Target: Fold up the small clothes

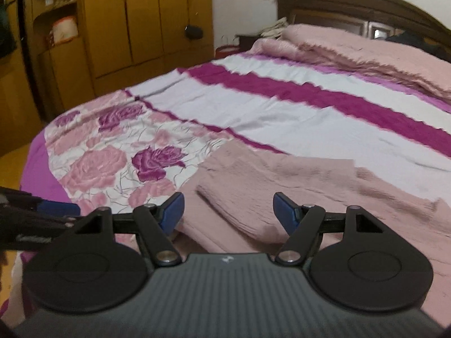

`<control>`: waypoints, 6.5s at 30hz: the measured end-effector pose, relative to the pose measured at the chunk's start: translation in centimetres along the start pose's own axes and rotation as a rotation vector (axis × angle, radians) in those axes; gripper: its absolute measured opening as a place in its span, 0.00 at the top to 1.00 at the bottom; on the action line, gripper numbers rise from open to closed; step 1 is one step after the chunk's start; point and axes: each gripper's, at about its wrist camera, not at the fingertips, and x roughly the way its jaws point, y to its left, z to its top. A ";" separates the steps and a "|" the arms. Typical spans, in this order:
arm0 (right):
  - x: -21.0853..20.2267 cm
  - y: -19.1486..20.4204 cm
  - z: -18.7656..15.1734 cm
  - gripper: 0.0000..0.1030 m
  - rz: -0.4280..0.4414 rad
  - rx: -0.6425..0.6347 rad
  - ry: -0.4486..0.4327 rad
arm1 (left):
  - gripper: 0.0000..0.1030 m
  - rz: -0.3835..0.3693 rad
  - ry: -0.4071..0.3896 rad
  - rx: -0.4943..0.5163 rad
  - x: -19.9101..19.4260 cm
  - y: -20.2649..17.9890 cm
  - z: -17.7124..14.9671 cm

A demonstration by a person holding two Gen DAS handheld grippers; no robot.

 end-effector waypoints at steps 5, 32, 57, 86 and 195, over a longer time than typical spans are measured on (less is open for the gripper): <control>2.8 0.4 -0.1 0.50 -0.010 0.005 0.057 | 0.44 -0.012 0.006 -0.005 0.4 0.1 -0.2; -13.4 -12.2 -0.2 0.89 -0.320 0.323 -0.299 | 0.44 -0.141 -0.076 0.126 -0.8 -6.1 3.8; -17.6 -20.0 -13.7 0.43 -0.440 0.629 -0.139 | 0.44 -0.114 -0.003 0.318 4.6 -11.8 1.9; -15.3 -24.4 -11.4 0.94 -0.547 0.530 -0.080 | 0.43 -0.185 -0.042 0.355 4.3 -13.9 4.4; -26.2 -1.9 -17.5 0.40 -0.098 -0.046 0.223 | 0.27 -0.267 0.069 0.734 -14.9 -7.2 -15.7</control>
